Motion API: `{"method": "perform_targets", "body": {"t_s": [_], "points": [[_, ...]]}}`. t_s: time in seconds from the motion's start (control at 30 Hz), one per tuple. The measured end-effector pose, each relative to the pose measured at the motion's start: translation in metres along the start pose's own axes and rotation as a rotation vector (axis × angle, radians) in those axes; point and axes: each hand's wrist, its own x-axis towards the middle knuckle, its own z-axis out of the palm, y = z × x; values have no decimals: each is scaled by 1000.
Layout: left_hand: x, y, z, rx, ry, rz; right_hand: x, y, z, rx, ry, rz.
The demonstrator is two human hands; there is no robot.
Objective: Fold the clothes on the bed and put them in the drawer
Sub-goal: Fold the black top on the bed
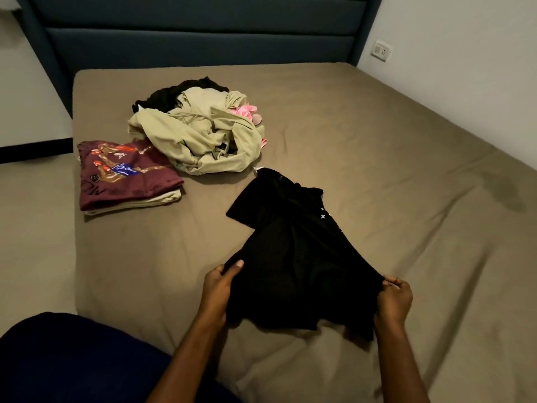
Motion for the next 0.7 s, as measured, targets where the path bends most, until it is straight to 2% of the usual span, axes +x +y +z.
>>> {"method": "perform_targets", "body": {"t_s": [0.1, 0.17, 0.23, 0.37, 0.47, 0.57, 0.63, 0.7], "points": [[-5, -4, -3, 306, -21, 34, -9, 18, -3, -47, -31, 46], [-7, -3, -5, 409, -68, -5, -33, 0, -7, -39, -95, 90], [-9, 2, -8, 442, -139, -52, -47, -15, -14, -39, -234, 206], [-19, 15, -19, 268, -245, -94, -60, -30, -31, -17, -426, 365], [-23, 27, -24, 30, -219, -66, -58, -36, -49, 231, -559, 432], [-23, 42, -33, -151, -164, 0, -33, -44, -65, 425, -495, 362], [-22, 47, -38, -137, -187, 51, -19, -46, -71, 325, -378, 227], [-20, 43, -40, 4, -186, 74, -16, -41, -73, 85, -245, 111]]}}
